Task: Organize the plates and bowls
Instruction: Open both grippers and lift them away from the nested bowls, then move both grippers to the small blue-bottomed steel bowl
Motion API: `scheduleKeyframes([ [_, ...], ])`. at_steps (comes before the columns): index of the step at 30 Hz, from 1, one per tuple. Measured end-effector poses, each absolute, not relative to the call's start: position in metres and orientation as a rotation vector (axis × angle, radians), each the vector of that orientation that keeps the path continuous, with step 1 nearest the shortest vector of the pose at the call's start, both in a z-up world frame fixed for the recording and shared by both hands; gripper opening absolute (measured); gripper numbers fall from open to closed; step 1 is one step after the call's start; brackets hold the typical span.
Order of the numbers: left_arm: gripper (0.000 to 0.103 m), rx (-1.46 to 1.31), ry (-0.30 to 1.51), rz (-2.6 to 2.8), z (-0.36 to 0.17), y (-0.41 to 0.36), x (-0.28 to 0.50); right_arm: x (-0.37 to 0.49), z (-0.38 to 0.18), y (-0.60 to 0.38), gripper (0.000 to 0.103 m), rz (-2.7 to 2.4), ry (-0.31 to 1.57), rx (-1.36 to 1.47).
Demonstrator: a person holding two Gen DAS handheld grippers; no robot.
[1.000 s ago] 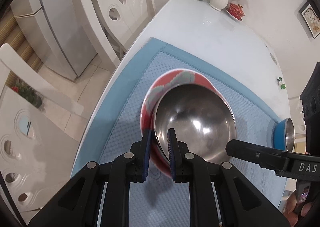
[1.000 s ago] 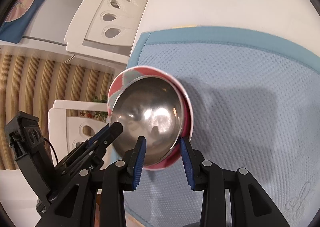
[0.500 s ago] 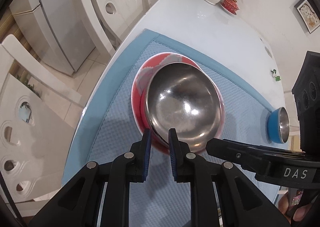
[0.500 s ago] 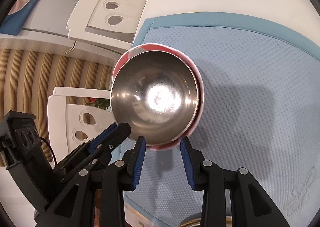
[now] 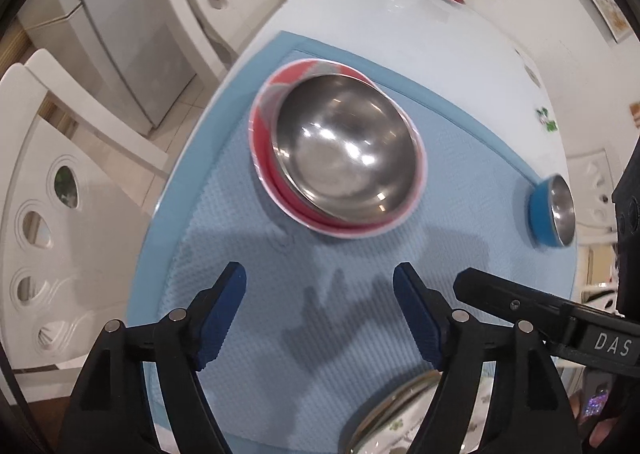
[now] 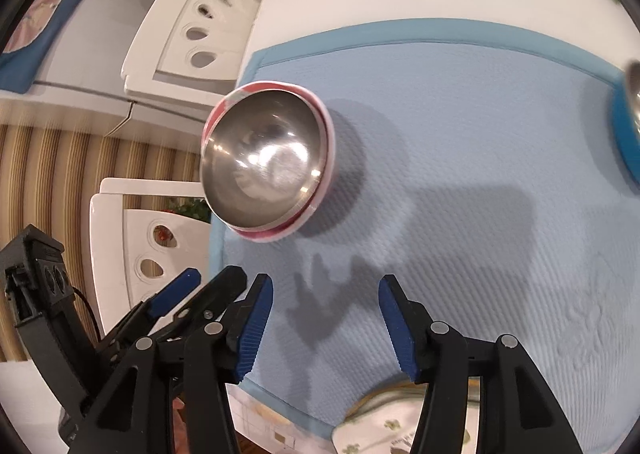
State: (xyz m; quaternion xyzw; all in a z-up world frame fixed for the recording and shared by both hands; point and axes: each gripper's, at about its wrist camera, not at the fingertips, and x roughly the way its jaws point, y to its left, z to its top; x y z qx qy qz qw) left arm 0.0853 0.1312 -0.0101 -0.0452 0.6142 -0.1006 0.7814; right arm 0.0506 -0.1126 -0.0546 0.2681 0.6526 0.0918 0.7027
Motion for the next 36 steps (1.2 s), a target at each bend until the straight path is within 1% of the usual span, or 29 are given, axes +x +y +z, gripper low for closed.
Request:
scheduleKeyframes([
  [8, 0.075, -0.044, 1.326, -0.263, -0.004, 0.096, 0.059, 0.007, -0.051, -0.151, 0.053, 0.127, 1.433, 0.625],
  [19, 0.075, -0.001, 1.303, -0.261, 0.011, 0.026, 0.031, -0.024, -0.047, -0.222, 0.055, 0.146, 1.429, 0.650],
  [22, 0.075, -0.001, 1.315, -0.251, 0.009, 0.001, 0.024, -0.032, -0.044, -0.248, 0.056, 0.152, 1.419, 0.649],
  [24, 0.075, 0.010, 1.322, -0.253, 0.008, -0.017, 0.018, -0.035, -0.045, -0.265, 0.059, 0.161, 1.423, 0.634],
  [36, 0.075, -0.019, 1.382, -0.237, -0.014, -0.115, 0.006, -0.031, -0.054, -0.372, 0.059, 0.153, 1.419, 0.619],
])
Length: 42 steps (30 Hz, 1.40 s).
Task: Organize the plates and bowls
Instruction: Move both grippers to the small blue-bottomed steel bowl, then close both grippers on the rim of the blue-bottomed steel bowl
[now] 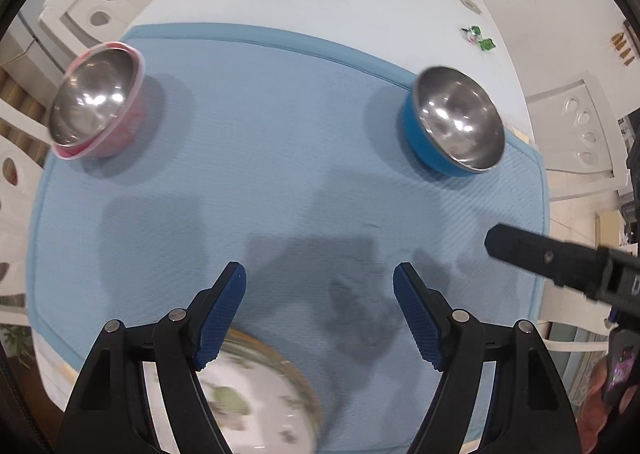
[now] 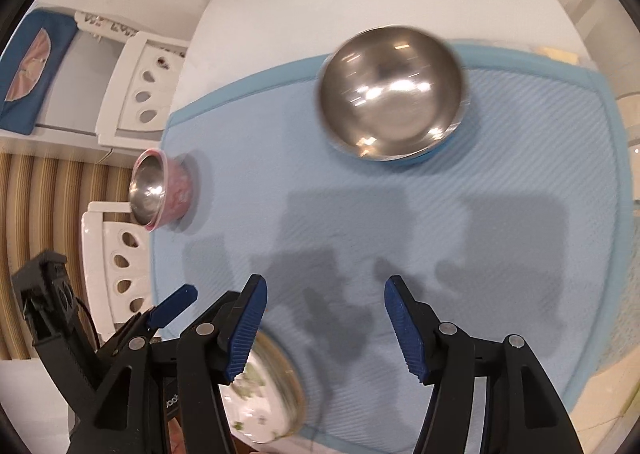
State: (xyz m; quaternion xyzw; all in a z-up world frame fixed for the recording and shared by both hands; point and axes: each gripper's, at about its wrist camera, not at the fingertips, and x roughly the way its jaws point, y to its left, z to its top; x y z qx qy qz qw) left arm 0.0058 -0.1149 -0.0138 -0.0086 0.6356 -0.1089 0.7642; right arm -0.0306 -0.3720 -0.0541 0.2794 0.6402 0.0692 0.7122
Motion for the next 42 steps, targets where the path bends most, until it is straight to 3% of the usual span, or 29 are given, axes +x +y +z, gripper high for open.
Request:
scheduleKeyframes([
  [17, 0.075, -0.045, 1.366, -0.255, -0.018, -0.182, 0.055, 0.016, -0.078, -0.452, 0.059, 0.143, 1.403, 0.699],
  [42, 0.073, -0.033, 1.402, -0.257, -0.077, -0.205, 0.112, 0.062, -0.144, -0.450, 0.060, 0.133, 1.422, 0.754],
])
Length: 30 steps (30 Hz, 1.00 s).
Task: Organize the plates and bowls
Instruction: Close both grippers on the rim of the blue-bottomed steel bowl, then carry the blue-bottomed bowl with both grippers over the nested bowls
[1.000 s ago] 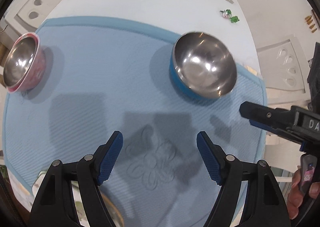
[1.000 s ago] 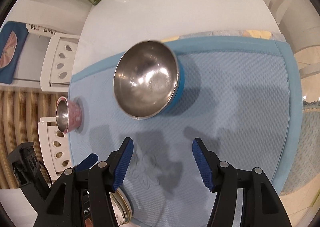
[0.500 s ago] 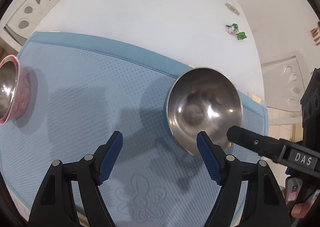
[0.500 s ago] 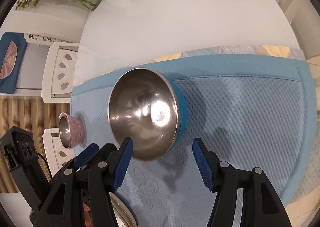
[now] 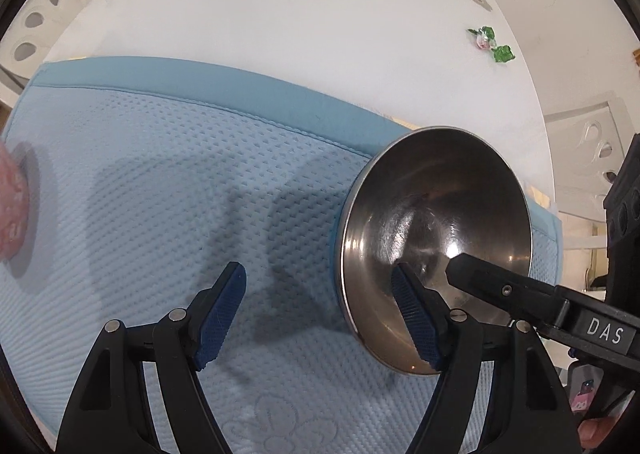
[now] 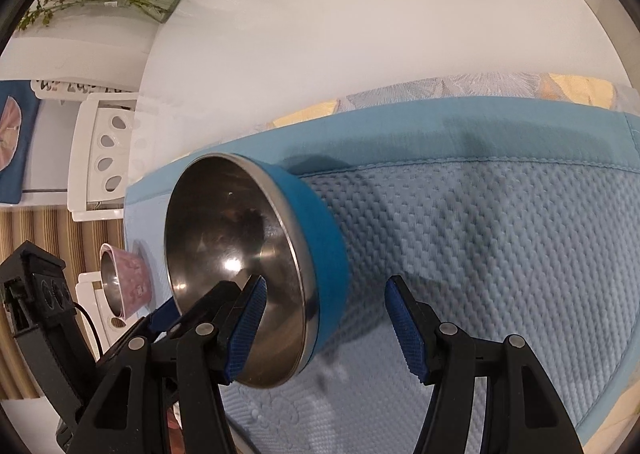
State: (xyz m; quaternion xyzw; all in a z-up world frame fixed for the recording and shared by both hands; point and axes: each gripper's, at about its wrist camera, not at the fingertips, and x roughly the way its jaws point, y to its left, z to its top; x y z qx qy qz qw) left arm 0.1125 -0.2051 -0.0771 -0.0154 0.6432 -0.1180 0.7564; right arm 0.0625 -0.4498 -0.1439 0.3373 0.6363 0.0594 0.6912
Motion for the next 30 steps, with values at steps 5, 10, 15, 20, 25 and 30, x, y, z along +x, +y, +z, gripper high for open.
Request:
scheduleKeyframes([
  [5, 0.061, -0.029, 1.396, -0.288, -0.080, -0.212, 0.110, 0.067, -0.144, -0.444, 0.059, 0.120, 1.407, 0.728],
  [10, 0.037, -0.042, 1.400, -0.302, -0.082, -0.211, 0.112, 0.070, -0.143, -0.440, 0.044, 0.117, 1.394, 0.707],
  [15, 0.017, -0.050, 1.390, -0.339, -0.079, -0.212, 0.109, 0.069, -0.144, -0.434, 0.025, 0.123, 1.405, 0.670],
  [20, 0.015, -0.049, 1.382, -0.341, -0.078, -0.210, 0.108, 0.066, -0.144, -0.432, 0.022, 0.125, 1.406, 0.663],
  [25, 0.014, -0.049, 1.378, -0.344, -0.073, -0.202, 0.104, 0.063, -0.143, -0.433, 0.020, 0.121, 1.404, 0.665],
  [30, 0.014, -0.046, 1.367, -0.347, -0.066, -0.199, 0.101, 0.059, -0.136, -0.430, 0.020, 0.122, 1.394, 0.665],
])
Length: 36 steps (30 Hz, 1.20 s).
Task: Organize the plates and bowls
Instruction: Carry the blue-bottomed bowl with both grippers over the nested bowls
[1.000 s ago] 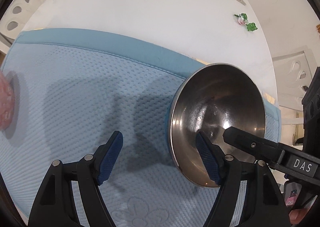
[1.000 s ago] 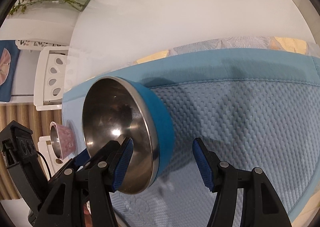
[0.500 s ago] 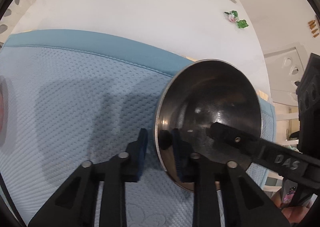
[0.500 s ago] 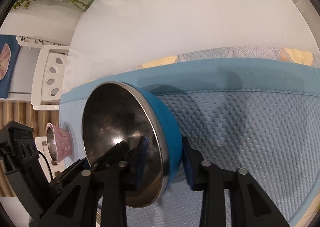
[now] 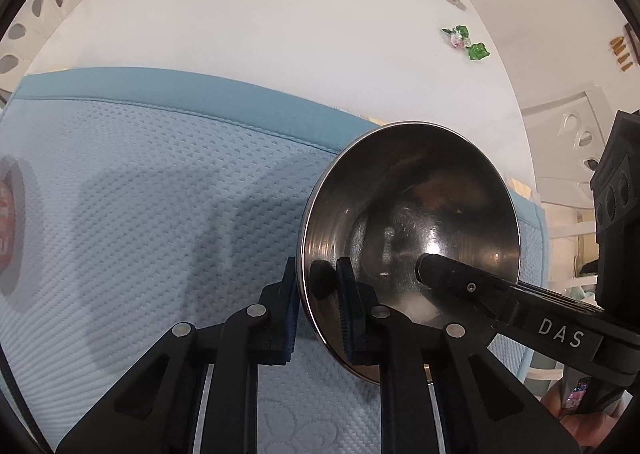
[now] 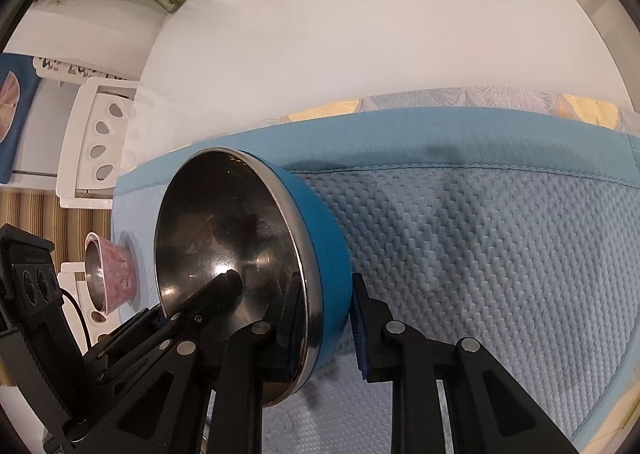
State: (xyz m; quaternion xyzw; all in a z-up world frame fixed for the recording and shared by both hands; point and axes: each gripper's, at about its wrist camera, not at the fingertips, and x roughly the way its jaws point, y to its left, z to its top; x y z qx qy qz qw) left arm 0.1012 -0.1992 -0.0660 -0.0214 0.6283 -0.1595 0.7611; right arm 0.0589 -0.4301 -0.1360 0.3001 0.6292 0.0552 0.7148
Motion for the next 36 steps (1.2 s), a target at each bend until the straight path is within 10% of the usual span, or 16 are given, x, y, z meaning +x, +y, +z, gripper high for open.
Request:
scheduleKeyframes([
  [36, 0.014, -0.097, 1.286, -0.290, -0.001, -0.071, 0.080, 0.059, -0.063, -0.311, 0.021, 0.186, 1.374, 0.595],
])
